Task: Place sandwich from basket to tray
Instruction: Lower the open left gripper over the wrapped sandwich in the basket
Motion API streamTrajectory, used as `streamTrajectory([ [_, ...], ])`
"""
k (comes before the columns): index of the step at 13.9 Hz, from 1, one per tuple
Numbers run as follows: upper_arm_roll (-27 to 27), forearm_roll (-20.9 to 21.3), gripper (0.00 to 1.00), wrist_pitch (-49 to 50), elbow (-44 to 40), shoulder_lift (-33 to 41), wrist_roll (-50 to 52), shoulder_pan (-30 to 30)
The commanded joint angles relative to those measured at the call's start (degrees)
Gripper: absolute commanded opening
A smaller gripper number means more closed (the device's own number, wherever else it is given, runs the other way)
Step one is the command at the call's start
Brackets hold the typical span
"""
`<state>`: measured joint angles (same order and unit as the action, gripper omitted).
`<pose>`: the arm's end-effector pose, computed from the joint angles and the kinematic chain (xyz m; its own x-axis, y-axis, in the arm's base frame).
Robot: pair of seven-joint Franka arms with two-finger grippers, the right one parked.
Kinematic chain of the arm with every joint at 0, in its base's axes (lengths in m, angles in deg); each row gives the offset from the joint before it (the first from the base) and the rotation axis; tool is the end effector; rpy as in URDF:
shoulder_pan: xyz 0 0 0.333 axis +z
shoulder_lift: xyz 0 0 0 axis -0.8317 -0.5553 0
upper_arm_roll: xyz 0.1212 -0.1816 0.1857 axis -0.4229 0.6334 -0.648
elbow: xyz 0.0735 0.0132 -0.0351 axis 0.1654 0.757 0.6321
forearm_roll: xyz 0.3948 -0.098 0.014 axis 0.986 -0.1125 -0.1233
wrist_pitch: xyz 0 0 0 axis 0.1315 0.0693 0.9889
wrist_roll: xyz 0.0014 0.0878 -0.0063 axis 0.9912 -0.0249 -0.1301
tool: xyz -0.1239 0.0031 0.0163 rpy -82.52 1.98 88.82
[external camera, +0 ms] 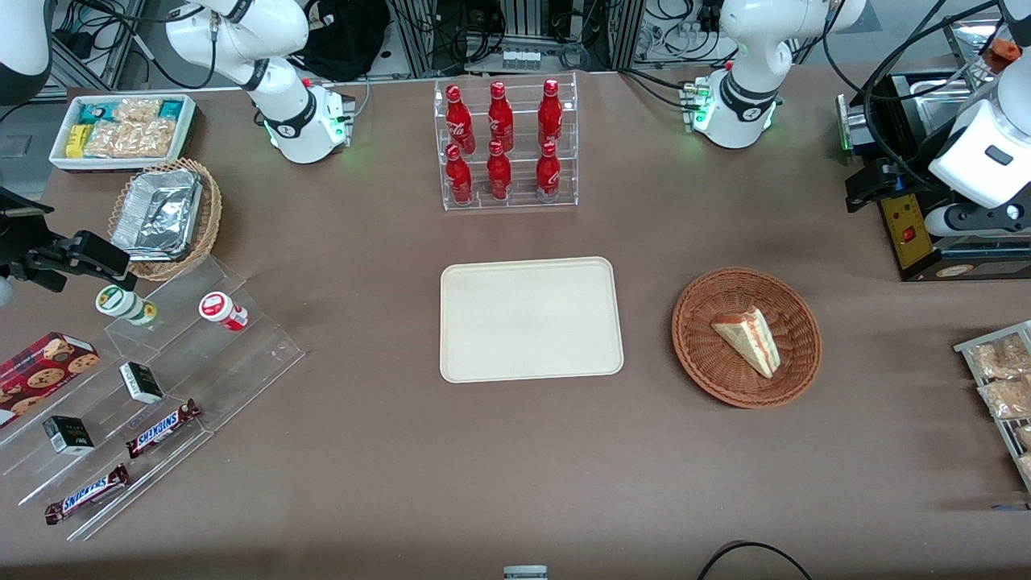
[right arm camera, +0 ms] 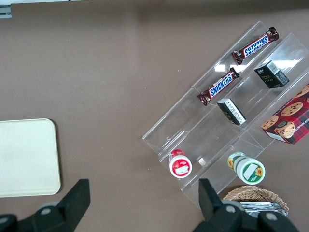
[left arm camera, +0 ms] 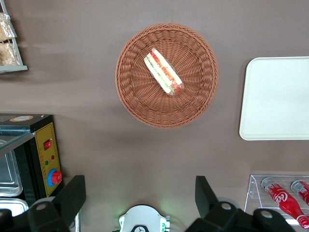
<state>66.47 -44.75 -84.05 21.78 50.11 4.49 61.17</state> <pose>0.5411 -0.0502 0.5861 0.9899 0.0246 -0.1393 0.0202 -0.9992 -0.0334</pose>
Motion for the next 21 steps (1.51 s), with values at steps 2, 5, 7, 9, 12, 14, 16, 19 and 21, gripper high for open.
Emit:
streamTrajectory([
  [2,-0.02,-0.17,1.00,-0.98,1.01,0.82,-0.68,0.29],
  [5,-0.02,-0.08,1.00,-2.38,1.79,-0.06,-0.41,0.29],
  [7,-0.02,-0.08,1.00,-6.23,4.86,-1.02,-0.15,0.20],
  [9,0.07,1.05,1.00,-13.86,10.73,-1.38,2.82,0.20],
  [12,0.34,2.38,1.00,-27.48,20.75,-0.94,11.07,0.03],
  [14,0.42,2.38,1.00,-34.79,25.42,-1.20,17.74,0.03],
  [16,0.95,2.38,1.00,-41.20,29.64,-1.82,28.89,-0.15],
  [19,2.00,2.38,1.00,-46.68,32.73,-3.92,41.74,-0.15],
  [21,3.15,2.38,1.00,-46.86,32.73,-5.94,44.40,-0.15],
])
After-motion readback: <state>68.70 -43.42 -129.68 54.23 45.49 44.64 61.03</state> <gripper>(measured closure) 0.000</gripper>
